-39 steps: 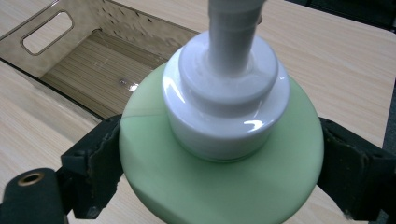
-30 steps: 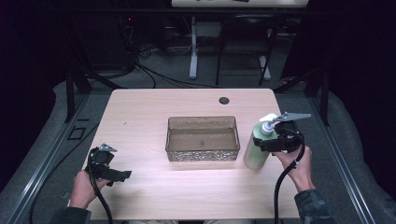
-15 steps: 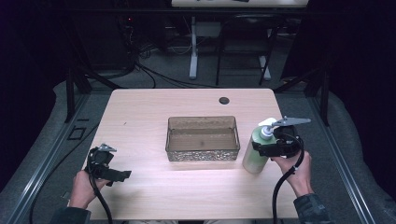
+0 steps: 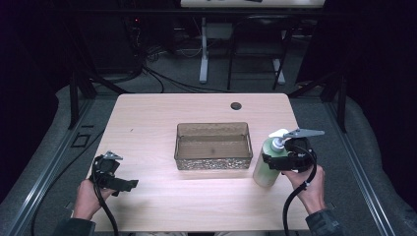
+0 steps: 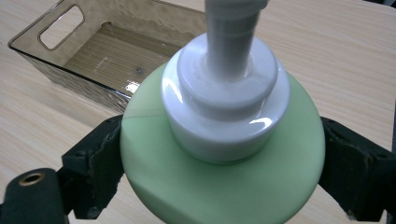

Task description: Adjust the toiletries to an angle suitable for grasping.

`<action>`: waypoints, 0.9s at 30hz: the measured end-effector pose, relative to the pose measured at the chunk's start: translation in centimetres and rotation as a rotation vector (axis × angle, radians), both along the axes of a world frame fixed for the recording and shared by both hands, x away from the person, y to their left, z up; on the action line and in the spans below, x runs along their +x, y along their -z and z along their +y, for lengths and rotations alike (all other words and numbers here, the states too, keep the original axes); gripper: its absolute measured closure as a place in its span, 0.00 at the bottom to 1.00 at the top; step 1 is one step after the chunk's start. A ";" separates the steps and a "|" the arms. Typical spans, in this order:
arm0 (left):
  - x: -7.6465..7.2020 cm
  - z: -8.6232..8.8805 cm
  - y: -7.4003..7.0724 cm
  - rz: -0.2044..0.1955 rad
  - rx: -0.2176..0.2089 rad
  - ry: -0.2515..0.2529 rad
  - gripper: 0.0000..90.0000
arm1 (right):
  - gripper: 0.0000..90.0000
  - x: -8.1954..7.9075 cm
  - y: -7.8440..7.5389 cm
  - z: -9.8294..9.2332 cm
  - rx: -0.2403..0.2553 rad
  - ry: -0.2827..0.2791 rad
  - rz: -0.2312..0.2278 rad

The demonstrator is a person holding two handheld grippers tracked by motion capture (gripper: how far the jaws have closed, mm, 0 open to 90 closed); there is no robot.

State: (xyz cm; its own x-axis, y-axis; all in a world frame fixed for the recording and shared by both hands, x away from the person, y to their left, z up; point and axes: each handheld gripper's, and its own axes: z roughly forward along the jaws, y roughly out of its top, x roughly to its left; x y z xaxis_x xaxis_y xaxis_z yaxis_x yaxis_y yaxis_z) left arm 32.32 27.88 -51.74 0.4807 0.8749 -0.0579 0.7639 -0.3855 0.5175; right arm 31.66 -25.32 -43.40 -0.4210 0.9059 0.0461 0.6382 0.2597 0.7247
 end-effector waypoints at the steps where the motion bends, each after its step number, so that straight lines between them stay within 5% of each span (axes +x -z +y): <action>1: 0.0 0.0 0.0 0.000 0.000 0.000 0.00 | 0.12 -0.1 0.0 0.1 0.003 0.003 0.004; 14: 0.0 -0.1 0.0 0.005 0.005 0.003 0.00 | 0.02 0.3 -1.7 -2.4 0.014 -0.152 0.042; 27: -0.1 -0.1 0.1 0.012 0.005 0.007 0.00 | 0.00 2.1 -5.9 -3.0 -0.170 -0.406 0.129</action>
State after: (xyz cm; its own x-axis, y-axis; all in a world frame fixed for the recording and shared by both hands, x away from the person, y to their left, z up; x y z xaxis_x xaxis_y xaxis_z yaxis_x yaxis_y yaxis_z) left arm 32.27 27.75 -51.84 0.4859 0.8720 -0.0591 0.7675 -0.3933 0.5063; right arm 33.71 -28.37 -37.51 -0.7442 0.6678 -0.0138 0.5423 0.6161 0.5713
